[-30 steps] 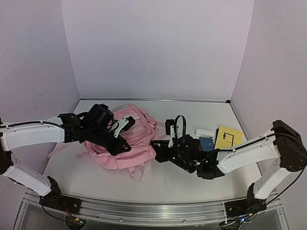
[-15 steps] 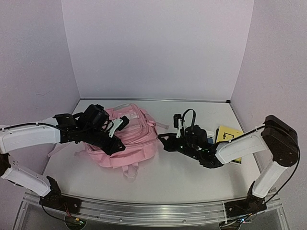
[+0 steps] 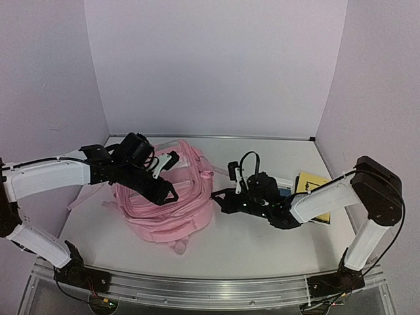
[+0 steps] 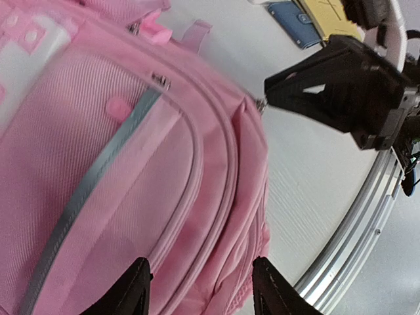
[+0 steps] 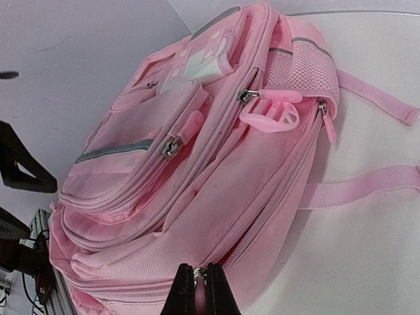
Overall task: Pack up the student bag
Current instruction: Zip the student bag at the center of the board.
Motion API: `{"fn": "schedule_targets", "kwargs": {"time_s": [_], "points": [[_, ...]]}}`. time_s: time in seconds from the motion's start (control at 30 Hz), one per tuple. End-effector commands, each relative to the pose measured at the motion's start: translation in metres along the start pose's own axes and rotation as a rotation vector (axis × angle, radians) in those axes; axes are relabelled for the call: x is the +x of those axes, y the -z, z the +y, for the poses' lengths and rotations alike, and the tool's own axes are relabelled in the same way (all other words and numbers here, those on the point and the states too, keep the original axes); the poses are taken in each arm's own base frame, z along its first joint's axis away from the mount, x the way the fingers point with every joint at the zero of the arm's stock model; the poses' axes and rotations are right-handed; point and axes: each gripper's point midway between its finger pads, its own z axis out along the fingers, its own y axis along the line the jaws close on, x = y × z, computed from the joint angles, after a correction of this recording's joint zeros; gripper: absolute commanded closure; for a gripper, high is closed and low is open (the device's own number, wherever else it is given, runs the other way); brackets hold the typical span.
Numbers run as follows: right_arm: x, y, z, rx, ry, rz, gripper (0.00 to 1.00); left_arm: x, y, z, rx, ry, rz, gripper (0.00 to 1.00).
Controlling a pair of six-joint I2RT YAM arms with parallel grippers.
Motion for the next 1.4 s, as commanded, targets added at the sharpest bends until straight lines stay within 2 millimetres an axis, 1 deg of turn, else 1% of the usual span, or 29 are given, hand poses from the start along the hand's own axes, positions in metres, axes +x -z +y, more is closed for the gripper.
{"fn": "schedule_targets", "kwargs": {"time_s": [0.0, 0.1, 0.27, 0.43, 0.57, 0.83, 0.97, 1.1, 1.27, 1.37], "points": [[-0.024, 0.002, 0.032, -0.101, -0.002, -0.09, 1.0, -0.056, 0.002, -0.031, 0.136, -0.082, -0.122, 0.41], [-0.023, 0.002, 0.037, -0.113, -0.002, -0.093, 1.0, -0.063, -0.014, -0.042, 0.176, -0.101, -0.113, 0.37], [-0.026, 0.004, 0.04, -0.119, -0.004, -0.103, 1.0, -0.056, -0.047, -0.051, 0.149, -0.135, -0.046, 0.34], [-0.027, 0.007, 0.04, -0.119, -0.003, -0.109, 1.0, -0.045, -0.068, -0.046, 0.078, -0.161, 0.007, 0.33], [-0.028, 0.009, 0.04, -0.117, -0.005, -0.114, 1.0, -0.037, -0.078, -0.043, 0.047, -0.172, 0.034, 0.35], [-0.033, 0.012, 0.039, -0.107, -0.008, -0.132, 1.0, -0.028, -0.078, -0.045, 0.052, -0.166, 0.054, 0.81], [-0.038, 0.014, 0.033, -0.067, 0.003, -0.15, 1.0, -0.022, -0.074, -0.043, 0.046, -0.162, 0.064, 0.98], [-0.046, 0.02, 0.028, -0.039, 0.021, -0.166, 1.0, -0.016, -0.067, -0.039, 0.032, -0.157, 0.072, 1.0], [-0.061, 0.028, 0.011, -0.004, 0.022, -0.195, 1.0, -0.009, -0.059, -0.038, 0.03, -0.155, 0.078, 1.0], [-0.069, 0.03, 0.007, -0.01, 0.024, -0.203, 1.0, -0.004, -0.055, -0.038, 0.035, -0.159, 0.09, 1.0]]}}
